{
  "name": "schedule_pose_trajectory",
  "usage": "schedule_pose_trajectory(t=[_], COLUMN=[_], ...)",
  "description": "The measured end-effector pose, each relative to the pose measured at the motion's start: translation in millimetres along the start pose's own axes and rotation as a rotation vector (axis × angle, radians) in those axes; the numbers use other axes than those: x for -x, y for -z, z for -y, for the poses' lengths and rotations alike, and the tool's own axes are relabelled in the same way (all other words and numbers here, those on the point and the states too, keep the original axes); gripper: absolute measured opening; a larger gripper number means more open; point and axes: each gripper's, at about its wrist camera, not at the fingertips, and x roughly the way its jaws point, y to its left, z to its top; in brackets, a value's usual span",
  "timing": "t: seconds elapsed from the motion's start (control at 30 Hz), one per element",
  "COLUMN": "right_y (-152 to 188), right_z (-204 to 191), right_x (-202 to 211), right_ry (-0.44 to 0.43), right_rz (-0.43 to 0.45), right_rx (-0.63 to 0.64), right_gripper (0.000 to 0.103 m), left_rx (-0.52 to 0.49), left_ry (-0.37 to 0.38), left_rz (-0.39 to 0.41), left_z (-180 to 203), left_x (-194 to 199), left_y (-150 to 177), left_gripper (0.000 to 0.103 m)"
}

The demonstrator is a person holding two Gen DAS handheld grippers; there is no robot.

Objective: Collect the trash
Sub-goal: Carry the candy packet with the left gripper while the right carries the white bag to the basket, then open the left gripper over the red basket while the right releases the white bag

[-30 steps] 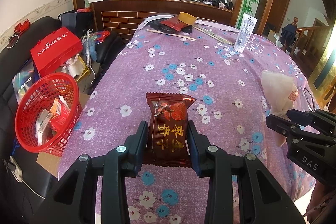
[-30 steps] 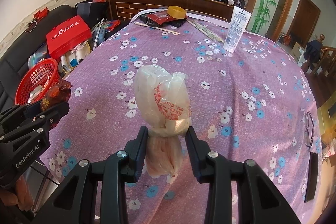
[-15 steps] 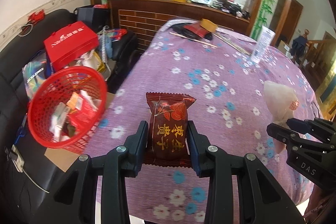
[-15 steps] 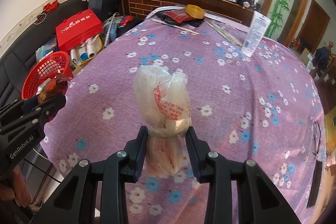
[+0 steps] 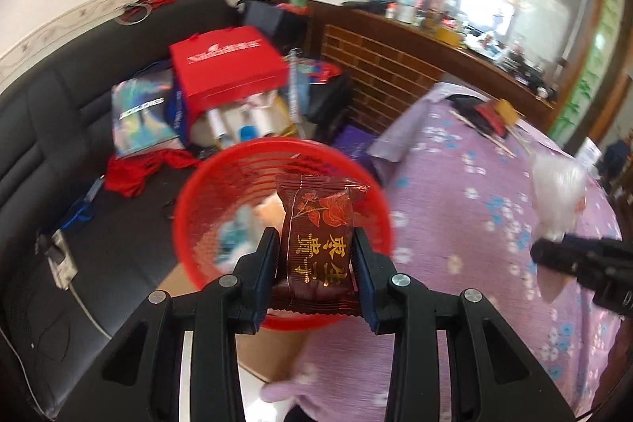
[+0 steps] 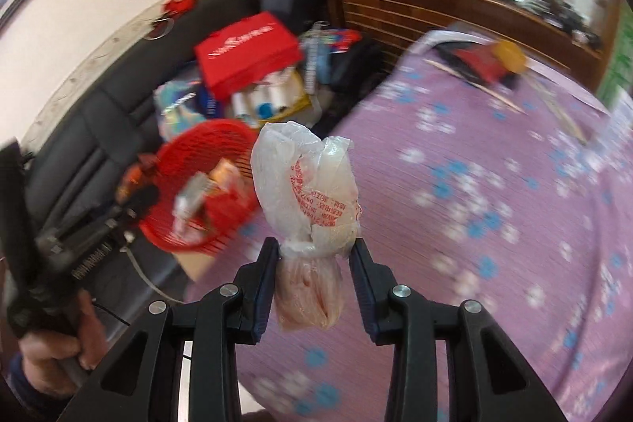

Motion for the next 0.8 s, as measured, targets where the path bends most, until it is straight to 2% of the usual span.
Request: schedule_pose_trajectory(t=[0.3, 0.7, 0.77, 0.8], right_y=[-56, -79, -80, -81], right_z=[-63, -70, -69, -67], right_x=[-58, -111, -118, -118], right_ry=[-0.078, -0.101, -0.107, -0.107], right_rz=[-0.035, -0.109, -0.120, -0.118], right_rx=[0.073, 0.057, 0.049, 0.040], right_gripper=[0.041, 0.043, 0.047, 0.053], left_rx=[0.034, 0.021, 0.011, 0.005], left_ry=[-0.027, -0.034, -0.034, -0.038], left_rz=[-0.023, -0.037, -0.032, -0.033], left_z=[-43, -49, -47, -46], left_x=[-21, -46, -49, -50], left_y=[-14, -22, -23, -23], left_gripper=[0.035, 0.035, 0.037, 0.043])
